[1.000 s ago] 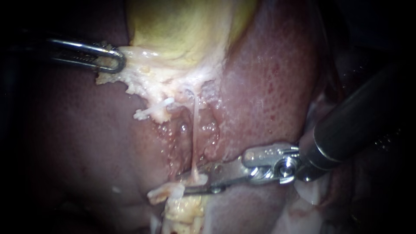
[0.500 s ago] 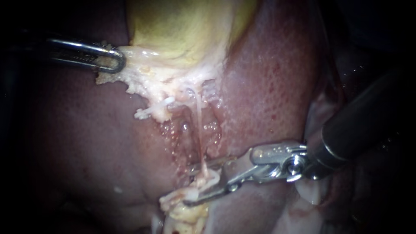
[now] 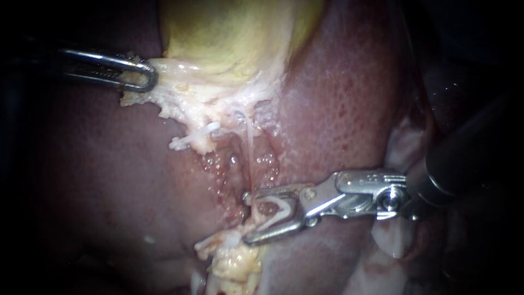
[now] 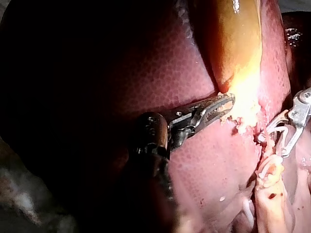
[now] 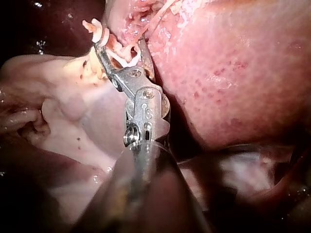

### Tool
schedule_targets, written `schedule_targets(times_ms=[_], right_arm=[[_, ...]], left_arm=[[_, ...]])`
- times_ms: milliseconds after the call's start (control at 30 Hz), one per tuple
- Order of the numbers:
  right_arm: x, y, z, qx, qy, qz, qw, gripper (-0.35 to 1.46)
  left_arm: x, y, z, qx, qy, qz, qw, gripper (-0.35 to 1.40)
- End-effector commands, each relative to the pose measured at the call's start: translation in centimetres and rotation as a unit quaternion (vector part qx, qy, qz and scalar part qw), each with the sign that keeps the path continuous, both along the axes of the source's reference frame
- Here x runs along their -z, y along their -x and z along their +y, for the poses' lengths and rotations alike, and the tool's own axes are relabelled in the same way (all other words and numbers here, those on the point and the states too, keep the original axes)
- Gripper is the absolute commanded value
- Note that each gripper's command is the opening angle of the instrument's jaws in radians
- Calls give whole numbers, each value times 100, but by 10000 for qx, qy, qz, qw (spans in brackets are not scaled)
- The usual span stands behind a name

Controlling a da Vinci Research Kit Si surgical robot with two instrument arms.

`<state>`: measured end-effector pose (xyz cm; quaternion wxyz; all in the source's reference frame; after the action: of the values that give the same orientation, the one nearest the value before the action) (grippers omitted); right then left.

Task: Clipping first clip right tube

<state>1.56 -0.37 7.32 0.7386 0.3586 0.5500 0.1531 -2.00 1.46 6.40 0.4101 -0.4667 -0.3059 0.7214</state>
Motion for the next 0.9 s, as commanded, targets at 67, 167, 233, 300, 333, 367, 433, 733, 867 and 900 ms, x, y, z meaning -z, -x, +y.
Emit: schedule_targets(times_ms=[67, 167, 233, 300, 333, 367, 433, 733, 867, 900], right_arm=[[-1, -3, 0, 4, -24, 3, 10000, 49], [-1, -7, 0, -17, -102, 52, 9999, 49], [-2, -10, 0, -35, -145, 97, 9998, 49], [-2, -13, -1, -45, -178, 114, 9998, 49], [-1, -15, -1, -48, -208, 119, 9997, 49], [-1, -17, -1, -52, -242, 139, 9996, 49], [-2, -20, -2, -52, -276, 161, 9995, 48], [5, -25, -2, -131, -418, 304, 9986, 48], [17, -26, -4, -62, -461, 369, 9982, 48], [20, -26, -5, -48, -470, 392, 9981, 48]], left_arm=[[0, 0, 0, -2, 0, -3, 10000, -35], [0, 0, 0, -2, 0, -3, 10000, -35], [0, 0, 0, -2, 0, -3, 10000, -35], [0, 0, 0, -2, 0, -3, 10000, -35], [0, 0, 0, -2, 0, -3, 10000, -35], [0, 0, 0, -2, 0, -3, 10000, -35], [0, 0, 0, -2, 0, -3, 10000, -35], [0, 0, 0, -1, 0, -2, 10000, -35], [0, 0, 0, 0, 0, -1, 10000, -35], [0, 0, 0, 1, 0, -1, 10000, -35]])
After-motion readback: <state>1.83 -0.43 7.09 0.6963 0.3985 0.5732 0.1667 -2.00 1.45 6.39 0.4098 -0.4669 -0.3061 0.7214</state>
